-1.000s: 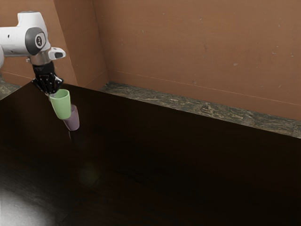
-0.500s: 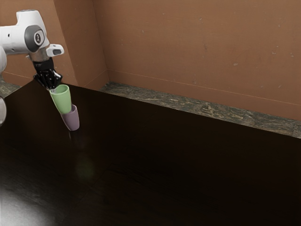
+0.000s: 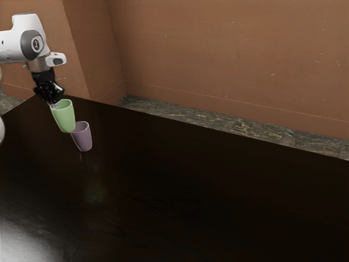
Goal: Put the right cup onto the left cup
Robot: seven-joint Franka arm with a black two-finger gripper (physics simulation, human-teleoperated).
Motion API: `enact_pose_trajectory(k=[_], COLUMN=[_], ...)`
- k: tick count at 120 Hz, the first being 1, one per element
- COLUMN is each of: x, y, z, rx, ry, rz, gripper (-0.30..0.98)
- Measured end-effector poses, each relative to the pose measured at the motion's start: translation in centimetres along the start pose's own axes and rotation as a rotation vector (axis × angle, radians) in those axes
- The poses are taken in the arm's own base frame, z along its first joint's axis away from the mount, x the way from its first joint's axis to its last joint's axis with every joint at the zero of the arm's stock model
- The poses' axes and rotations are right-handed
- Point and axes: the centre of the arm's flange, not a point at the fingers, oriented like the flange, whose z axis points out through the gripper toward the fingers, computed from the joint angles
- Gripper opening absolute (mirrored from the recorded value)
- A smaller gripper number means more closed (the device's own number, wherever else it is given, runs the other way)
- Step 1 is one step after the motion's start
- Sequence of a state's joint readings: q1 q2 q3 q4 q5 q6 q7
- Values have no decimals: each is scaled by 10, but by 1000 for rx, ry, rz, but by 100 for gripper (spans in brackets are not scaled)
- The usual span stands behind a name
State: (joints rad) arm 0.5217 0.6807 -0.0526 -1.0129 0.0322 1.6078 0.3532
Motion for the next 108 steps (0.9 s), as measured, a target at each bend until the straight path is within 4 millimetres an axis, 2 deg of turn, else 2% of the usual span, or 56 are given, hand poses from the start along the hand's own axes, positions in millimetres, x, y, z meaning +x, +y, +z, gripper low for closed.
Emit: enact_pose_trajectory(k=[28, 57, 108], x=[9, 18, 29], y=[4, 20, 14], z=[1, 4, 9], rx=[17, 19, 40], ry=[13, 30, 91], rz=[49, 88, 95], gripper=[-10, -10, -10])
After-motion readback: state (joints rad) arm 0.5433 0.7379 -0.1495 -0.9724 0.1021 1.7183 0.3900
